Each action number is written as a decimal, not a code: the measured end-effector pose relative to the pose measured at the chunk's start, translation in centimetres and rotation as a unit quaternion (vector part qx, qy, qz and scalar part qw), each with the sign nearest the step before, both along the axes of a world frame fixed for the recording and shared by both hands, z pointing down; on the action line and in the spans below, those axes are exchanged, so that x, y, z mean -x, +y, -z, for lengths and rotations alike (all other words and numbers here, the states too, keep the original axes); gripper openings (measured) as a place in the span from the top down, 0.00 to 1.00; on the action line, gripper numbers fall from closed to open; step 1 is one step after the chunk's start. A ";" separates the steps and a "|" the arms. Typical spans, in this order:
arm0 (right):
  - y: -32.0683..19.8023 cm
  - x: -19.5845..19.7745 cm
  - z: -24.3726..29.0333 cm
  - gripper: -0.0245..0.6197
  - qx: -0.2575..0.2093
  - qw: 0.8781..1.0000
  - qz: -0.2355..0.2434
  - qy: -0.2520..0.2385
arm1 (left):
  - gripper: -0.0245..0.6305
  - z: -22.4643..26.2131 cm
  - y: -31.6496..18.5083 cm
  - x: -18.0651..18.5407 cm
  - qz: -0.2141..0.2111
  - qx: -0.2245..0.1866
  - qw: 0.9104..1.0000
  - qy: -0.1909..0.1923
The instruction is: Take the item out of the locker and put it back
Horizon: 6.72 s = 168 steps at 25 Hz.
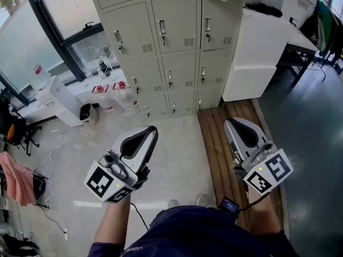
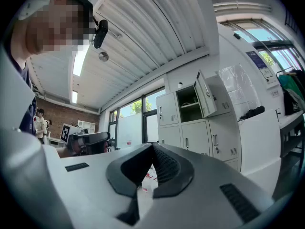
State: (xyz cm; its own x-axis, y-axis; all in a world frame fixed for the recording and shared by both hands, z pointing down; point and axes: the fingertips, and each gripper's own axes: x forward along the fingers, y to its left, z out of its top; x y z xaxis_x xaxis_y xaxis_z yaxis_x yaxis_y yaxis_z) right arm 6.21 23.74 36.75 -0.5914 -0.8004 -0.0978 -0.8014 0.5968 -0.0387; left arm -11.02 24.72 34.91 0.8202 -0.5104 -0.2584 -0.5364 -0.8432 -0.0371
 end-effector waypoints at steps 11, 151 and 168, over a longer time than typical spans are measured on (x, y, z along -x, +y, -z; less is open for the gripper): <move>0.2 -0.3 -0.8 0.95 -0.007 1.000 -0.001 -0.017 | 0.96 -0.2 0.3 -0.6 -0.008 -0.004 1.000 0.008; -62.0 -2.6 6.0 0.95 -0.093 0.974 0.184 -0.092 | 0.78 33.3 -85.7 -9.5 0.356 -0.189 0.509 -0.760; -60.5 -2.9 6.2 0.95 -0.088 0.978 0.169 -0.087 | 0.93 35.4 -84.2 -10.0 0.406 -0.266 0.508 -0.711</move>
